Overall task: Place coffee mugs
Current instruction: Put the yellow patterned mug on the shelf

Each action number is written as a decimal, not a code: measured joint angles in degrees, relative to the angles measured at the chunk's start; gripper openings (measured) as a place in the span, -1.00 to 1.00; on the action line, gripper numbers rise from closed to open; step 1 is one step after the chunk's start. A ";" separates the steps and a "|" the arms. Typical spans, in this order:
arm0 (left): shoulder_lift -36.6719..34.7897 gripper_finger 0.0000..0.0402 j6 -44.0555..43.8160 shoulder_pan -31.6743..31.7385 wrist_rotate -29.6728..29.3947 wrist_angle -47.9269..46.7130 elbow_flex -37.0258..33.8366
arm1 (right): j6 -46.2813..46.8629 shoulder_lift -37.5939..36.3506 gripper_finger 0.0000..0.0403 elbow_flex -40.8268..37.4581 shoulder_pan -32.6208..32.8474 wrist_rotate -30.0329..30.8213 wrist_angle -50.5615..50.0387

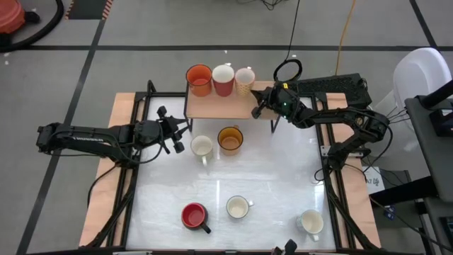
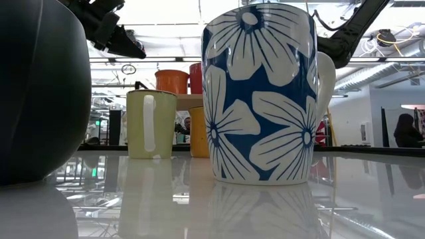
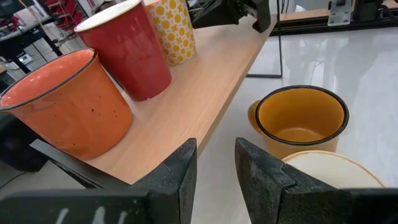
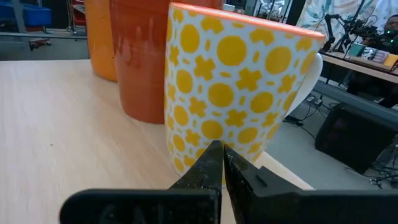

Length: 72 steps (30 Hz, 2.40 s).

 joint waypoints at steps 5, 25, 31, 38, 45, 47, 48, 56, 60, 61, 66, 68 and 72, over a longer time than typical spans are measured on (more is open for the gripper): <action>0.00 -0.43 0.00 -0.01 0.00 0.04 0.00 | -0.30 0.05 -1.00 0.00 -0.03 0.04 -0.16; 0.00 -0.43 -0.24 -0.01 0.06 2.26 0.02 | 3.31 1.13 -1.00 0.02 4.03 0.53 7.10; 0.00 -0.43 -0.24 0.00 0.24 3.00 0.02 | 3.31 2.99 -1.00 0.17 2.87 0.32 8.50; 0.00 -0.43 -0.04 0.00 0.26 2.94 0.02 | 3.18 3.92 -1.00 0.22 1.52 0.19 10.03; 0.00 -0.43 0.00 -0.01 0.24 2.90 0.02 | 2.35 3.92 -1.00 0.22 1.10 0.14 10.05; 0.00 -0.43 0.00 -0.01 0.24 2.88 0.02 | 2.25 3.92 -1.00 0.22 1.10 0.12 10.03; 0.00 -0.43 0.00 -0.01 0.25 2.88 0.02 | 2.21 3.92 -1.00 0.22 1.10 0.12 10.03; 0.00 -0.43 0.00 0.01 0.24 2.86 0.02 | 1.89 3.92 -1.00 0.22 0.99 0.17 10.03; 0.00 -0.43 -0.08 0.00 0.24 2.88 0.02 | 1.60 3.92 -1.00 0.24 0.97 0.31 10.03; 0.00 -0.43 -0.12 0.01 0.24 2.88 0.02 | 1.54 3.92 -1.00 0.24 0.97 0.51 10.03; 0.00 -0.43 -0.33 -0.01 0.24 2.88 0.02 | 0.35 3.91 -1.00 0.24 0.95 1.99 10.03; 0.00 -0.43 -0.35 -0.01 0.25 2.88 0.02 | 0.39 3.79 -1.00 0.24 0.95 1.94 9.99; 0.00 -0.43 -0.56 -0.06 0.60 2.88 0.02 | 0.55 2.64 -1.00 0.26 2.09 1.92 9.90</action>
